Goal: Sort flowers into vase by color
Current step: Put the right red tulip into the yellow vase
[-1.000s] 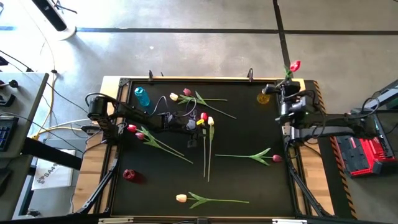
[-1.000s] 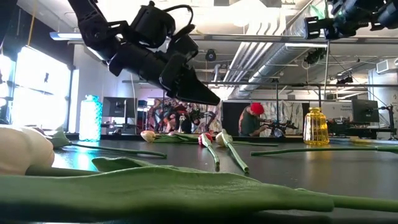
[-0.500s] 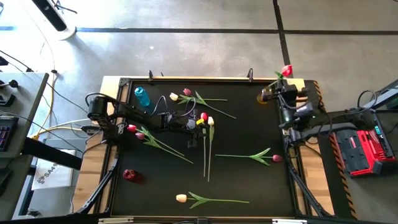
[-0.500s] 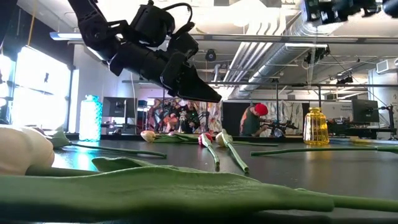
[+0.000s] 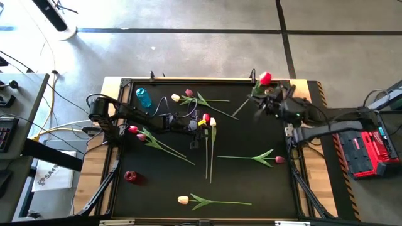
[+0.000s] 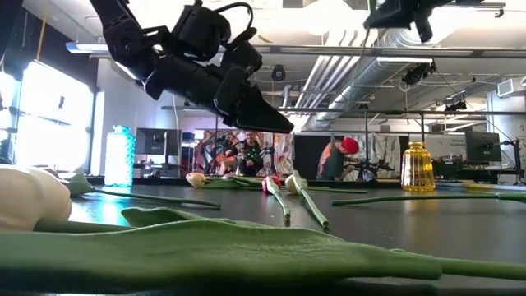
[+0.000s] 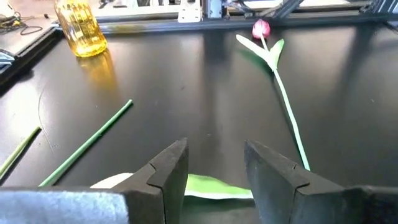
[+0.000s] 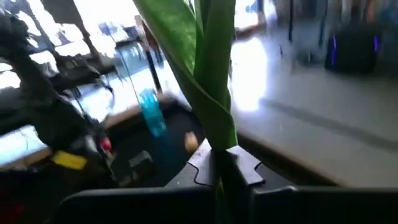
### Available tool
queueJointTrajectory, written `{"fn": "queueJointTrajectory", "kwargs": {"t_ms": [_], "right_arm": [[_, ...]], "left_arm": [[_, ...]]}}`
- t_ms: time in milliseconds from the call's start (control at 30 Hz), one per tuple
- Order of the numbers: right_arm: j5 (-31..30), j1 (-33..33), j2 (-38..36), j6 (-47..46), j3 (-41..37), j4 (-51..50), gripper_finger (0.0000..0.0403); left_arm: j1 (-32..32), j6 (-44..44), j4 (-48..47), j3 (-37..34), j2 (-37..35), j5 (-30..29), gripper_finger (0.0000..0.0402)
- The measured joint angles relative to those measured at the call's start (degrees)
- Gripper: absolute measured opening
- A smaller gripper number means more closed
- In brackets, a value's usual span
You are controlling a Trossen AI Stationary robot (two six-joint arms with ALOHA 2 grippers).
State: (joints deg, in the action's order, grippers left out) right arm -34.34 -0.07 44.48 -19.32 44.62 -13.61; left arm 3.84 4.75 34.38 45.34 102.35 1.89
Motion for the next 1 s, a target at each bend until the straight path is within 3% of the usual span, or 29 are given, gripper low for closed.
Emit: {"fn": "queueJointTrajectory", "kwargs": {"t_ms": [67, 233, 333, 433, 733, 867, 1000], "right_arm": [[-0.7, -2.2, 1.2, -3.8, 2.9, -7.5, 0.0000], [-10.7, -9.5, 3.8, -11.0, 11.8, -28.5, 0.0000], [-15.8, -14.2, 4.8, -13.3, 15.4, -35.2, 0.0000], [-17.9, -19.4, 5.1, -13.1, 16.2, -36.3, 0.0000], [-14.6, -33.9, 6.6, -4.9, 14.4, -29.0, 0.0000], [-10.3, -37.8, 8.8, -2.2, 14.4, -24.9, 0.0000], [-10.8, -39.7, 12.0, -2.6, 14.4, -25.3, 0.0000]], "left_arm": [[0.0, 0.0, 0.6, 0.0, 0.0, 0.0, 0.0144], [0.0, 0.0, 0.7, 0.0, 0.0, -0.1, 0.0144], [0.0, 0.0, 0.6, 0.0, 0.0, -0.1, 0.0144], [0.0, 0.0, 0.8, 0.0, 0.0, -0.1, 0.0144], [-0.1, -0.1, 1.8, 0.0, 0.0, -0.1, 0.0144], [-0.2, -0.1, 1.7, 0.0, 0.0, 0.0, 0.0144], [-0.2, 0.0, 1.6, 0.0, 0.0, 0.0, 0.0144]]}}
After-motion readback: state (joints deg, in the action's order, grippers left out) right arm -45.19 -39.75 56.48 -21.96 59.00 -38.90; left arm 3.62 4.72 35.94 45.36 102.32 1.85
